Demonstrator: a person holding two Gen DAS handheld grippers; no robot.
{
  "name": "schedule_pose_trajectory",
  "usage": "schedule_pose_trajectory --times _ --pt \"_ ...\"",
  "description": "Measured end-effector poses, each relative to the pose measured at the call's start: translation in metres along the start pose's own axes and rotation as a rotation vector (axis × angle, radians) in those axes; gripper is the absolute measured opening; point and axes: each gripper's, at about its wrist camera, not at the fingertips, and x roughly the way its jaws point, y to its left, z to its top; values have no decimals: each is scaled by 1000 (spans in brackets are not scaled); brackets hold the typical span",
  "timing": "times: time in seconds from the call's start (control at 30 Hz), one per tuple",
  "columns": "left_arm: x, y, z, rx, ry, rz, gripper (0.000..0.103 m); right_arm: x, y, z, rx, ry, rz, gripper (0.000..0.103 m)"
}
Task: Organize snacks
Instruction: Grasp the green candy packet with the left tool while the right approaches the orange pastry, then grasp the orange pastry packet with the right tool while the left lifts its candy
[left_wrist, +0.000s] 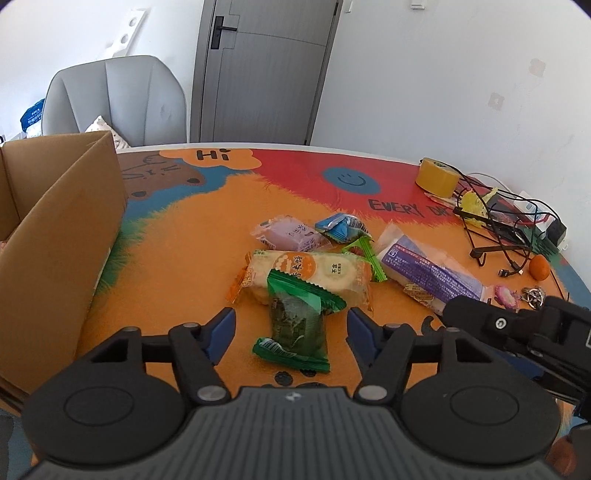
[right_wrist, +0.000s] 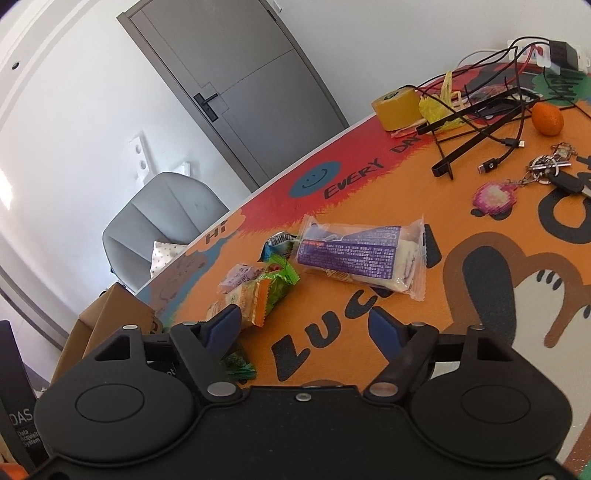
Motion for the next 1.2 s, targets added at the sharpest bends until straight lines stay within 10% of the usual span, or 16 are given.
schedule_pose_trajectory --times 0.3,0.77,1.0,1.2 --pt "19 3 -1 -17 49 -5 31 20 8 2 14 32 22 74" --pt "20 26 5 -64 55 3 30 69 23 1 79 126 101 73" --pt "16 37 8 -83 51 10 30 85 31 0 106 174 108 33" --pt "3 43 12 -92 26 6 30 71 31 0 117 156 127 22"
